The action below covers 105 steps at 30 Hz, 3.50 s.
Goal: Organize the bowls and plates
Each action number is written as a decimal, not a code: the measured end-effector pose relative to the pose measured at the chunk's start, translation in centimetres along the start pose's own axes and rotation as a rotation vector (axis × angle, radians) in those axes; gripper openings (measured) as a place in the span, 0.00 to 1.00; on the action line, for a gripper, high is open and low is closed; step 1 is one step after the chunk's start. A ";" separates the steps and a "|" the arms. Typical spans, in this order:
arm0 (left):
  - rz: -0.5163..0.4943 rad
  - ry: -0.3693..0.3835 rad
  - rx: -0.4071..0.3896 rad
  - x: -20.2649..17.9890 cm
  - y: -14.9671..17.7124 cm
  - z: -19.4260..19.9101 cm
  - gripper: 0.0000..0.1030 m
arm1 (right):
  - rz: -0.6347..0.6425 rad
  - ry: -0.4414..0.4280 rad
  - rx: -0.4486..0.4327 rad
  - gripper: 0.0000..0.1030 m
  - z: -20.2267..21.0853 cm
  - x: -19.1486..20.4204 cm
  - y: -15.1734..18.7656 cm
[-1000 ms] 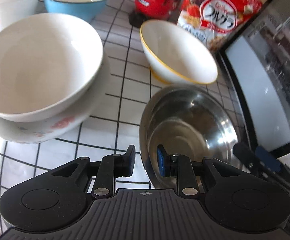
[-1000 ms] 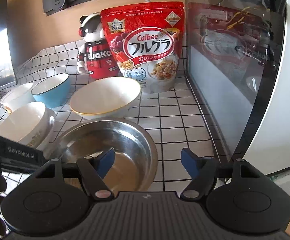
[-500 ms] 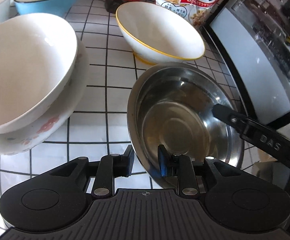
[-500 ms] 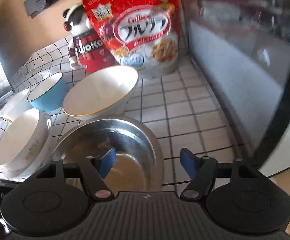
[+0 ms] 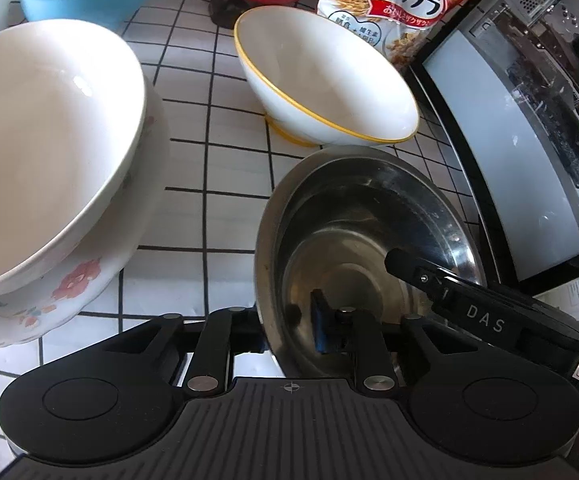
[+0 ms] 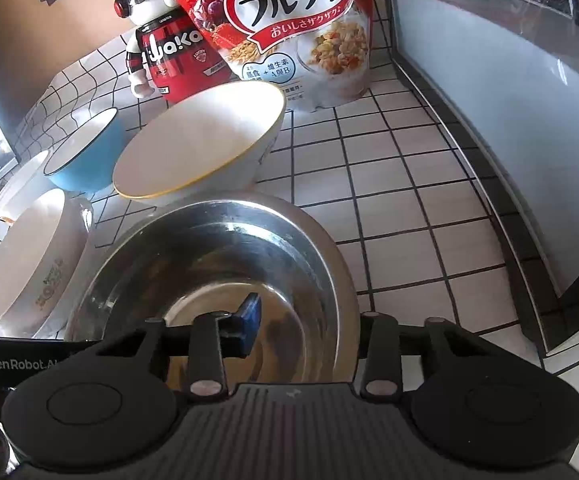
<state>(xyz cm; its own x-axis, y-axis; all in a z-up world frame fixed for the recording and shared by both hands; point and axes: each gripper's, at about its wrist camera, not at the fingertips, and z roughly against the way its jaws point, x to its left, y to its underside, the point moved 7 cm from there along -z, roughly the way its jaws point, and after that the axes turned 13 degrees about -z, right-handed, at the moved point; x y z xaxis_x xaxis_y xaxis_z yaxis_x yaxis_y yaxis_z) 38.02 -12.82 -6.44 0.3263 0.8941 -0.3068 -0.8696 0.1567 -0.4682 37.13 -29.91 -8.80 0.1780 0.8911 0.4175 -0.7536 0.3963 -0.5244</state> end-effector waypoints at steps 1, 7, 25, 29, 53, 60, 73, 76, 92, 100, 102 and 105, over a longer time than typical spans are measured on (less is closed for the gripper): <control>0.001 0.000 0.005 0.0 0.0 0.0 0.18 | -0.004 -0.003 0.003 0.34 0.0 0.0 0.0; 0.003 0.001 0.038 0.2 0.6 0.4 0.18 | -0.001 -0.015 0.022 0.34 0.5 0.2 0.7; -0.088 -0.070 0.031 -1.2 1.0 0.4 0.18 | 0.027 -0.012 0.000 0.34 0.0 -0.1 -0.2; -0.116 -0.092 0.025 -1.4 1.1 0.4 0.18 | 0.044 -0.024 0.009 0.34 -0.2 0.2 -0.3; 0.010 -0.075 0.027 -1.0 0.9 1.2 0.16 | 0.055 -0.034 0.042 0.33 1.4 1.0 0.1; -0.006 -0.064 -0.014 -1.0 -0.3 3.9 0.16 | 0.069 -0.059 0.001 0.33 3.7 2.9 -1.4; 0.049 -0.107 -0.132 5.7 -2.9 11.3 0.16 | 0.182 -0.140 -0.033 0.33 3.5 13.3 -2.3; 0.064 -0.129 -0.158 8.3 -3.1 12.8 0.16 | 0.213 -0.158 -0.028 0.33 2.1 16.1 -2.1; 0.062 -0.265 -0.169 17.4 -3.0 13.2 0.16 | 0.265 -0.145 0.049 0.33 -5.5 22.7 1.0; -0.071 -0.318 -0.178 17.2 -3.4 11.6 0.17 | 0.289 -0.124 0.001 0.33 -6.5 22.3 0.9; -0.089 -0.320 -0.180 17.1 -3.4 11.5 0.17 | 0.280 -0.131 0.007 0.33 -6.6 22.1 0.9; -0.104 -0.312 -0.178 17.1 -3.2 11.5 0.18 | 0.281 -0.123 0.012 0.33 -6.7 21.8 1.3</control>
<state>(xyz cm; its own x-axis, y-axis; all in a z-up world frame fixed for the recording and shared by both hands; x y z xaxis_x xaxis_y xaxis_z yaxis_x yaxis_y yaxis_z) 42.13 6.78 -0.71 0.2571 0.9664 0.0048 -0.7508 0.2028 -0.6286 44.27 -8.44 -5.35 -0.1155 0.9316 0.3446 -0.7702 0.1351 -0.6233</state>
